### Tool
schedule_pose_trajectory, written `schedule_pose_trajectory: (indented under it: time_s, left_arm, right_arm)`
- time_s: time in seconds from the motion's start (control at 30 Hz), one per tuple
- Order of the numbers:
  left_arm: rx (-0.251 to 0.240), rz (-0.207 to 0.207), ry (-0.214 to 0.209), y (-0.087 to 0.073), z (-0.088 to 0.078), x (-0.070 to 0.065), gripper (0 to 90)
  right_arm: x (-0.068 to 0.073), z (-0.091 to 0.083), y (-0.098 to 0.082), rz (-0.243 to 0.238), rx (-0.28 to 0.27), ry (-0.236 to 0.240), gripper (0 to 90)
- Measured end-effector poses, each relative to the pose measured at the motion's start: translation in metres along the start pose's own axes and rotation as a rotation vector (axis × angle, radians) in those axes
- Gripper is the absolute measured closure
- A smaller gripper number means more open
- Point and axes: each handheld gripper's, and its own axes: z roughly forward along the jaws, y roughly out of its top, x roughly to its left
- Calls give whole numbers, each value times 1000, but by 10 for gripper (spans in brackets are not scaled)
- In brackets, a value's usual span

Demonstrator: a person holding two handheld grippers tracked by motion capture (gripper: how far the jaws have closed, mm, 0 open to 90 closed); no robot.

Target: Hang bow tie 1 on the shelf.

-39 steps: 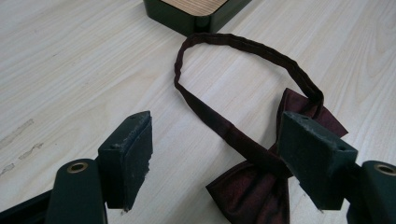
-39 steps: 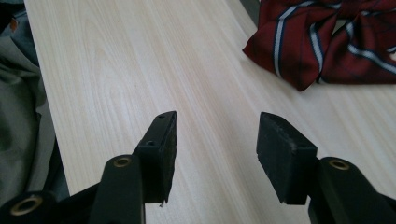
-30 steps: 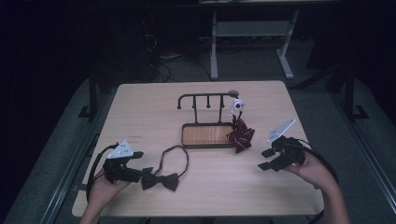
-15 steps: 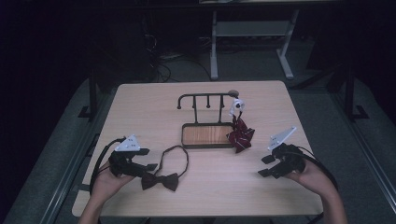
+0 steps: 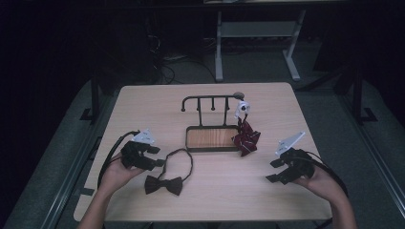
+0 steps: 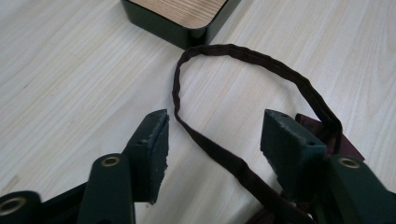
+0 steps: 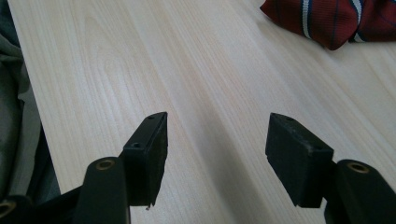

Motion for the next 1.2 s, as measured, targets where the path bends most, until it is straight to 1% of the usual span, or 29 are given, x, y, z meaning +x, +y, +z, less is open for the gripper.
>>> schedule_pose_trajectory:
  time_s: [0.03, 0.07, 0.1, 0.13, 0.17, 0.2, 0.3, 0.4, 0.47, 0.5, 0.53, 0.57, 0.6, 0.63, 0.67, 0.73, 0.77, 0.83, 0.87, 0.9, 0.93, 1.0, 1.07, 1.2]
  left_arm:
    - [26, 5, 0, 2, 4, 2, 446]
    - [38, -3, 1, 3, 7, 2, 448]
    - [57, 17, 1, 5, 9, 5, 450]
    - [62, 9, -4, 7, 12, 6, 463]
    - [70, 14, 0, 8, 13, 7, 475]
    - [75, 10, 9, 10, 15, 8, 475]
    - [80, 13, 13, 14, 18, 11, 476]
    - [105, 9, 10, 17, 23, 15, 483]
    - [91, -5, 9, 19, 26, 15, 491]
    - [116, 13, 4, 20, 25, 16, 495]
    - [106, 0, 3, 21, 28, 16, 499]
    - [124, 15, -5, 22, 28, 18, 510]
    - [109, 2, -3, 22, 30, 18, 524]
    - [127, 13, 1, 24, 31, 19, 535]
    - [126, 5, 2, 25, 33, 19, 548]
    - [121, 3, -4, 25, 36, 20, 601]
    - [128, 8, -2, 25, 38, 21, 617]
    - [141, 4, -12, 25, 42, 22, 638]
    - [152, 6, -12, 24, 44, 23, 648]
    - [168, 10, -16, 24, 45, 24, 648]
    - [172, 6, -22, 24, 47, 26, 648]
    - [172, -5, -21, 24, 49, 26, 645]
    - [174, -8, -21, 24, 50, 27, 646]
    - [194, -8, -15, 23, 53, 29, 682]
  right_arm:
    - [0, 0, 0, 1, 0, -1, 380]
    - [0, 0, -1, 0, 0, -3, 379]
    - [0, -1, -1, 1, 2, -4, 379]
    - [0, -1, -1, 1, 1, -2, 379]
    - [0, -1, -1, 1, 2, -2, 379]
    - [1, -1, -1, 1, 3, -2, 379]
    - [1, -1, -2, -2, 1, -3, 379]
    - [2, -2, -1, -9, 1, 0, 377]
    - [2, -3, -1, -8, -1, -2, 376]
    - [2, -3, -1, -6, -2, -1, 376]
    - [2, -3, -1, -6, -3, 0, 376]
    - [2, -3, -1, -8, -3, 0, 376]
    - [2, -3, -1, -8, -3, -1, 376]
    - [2, -3, -1, -6, -3, -1, 376]
    - [2, -3, -1, -8, -7, 0, 376]
    - [2, -3, -2, -5, -8, 2, 376]
    - [2, -3, -2, -3, -10, 2, 376]
    - [2, -4, -3, -4, -9, -1, 375]
    - [2, -4, -3, 5, -9, 2, 374]
    - [2, -4, -3, 7, -8, 3, 374]
    - [2, -4, -3, 8, -9, 3, 373]
    - [2, -4, -3, 8, -10, 3, 373]
    - [2, -4, -3, 7, -10, 0, 372]
    - [1, -5, -3, 6, -15, 2, 372]
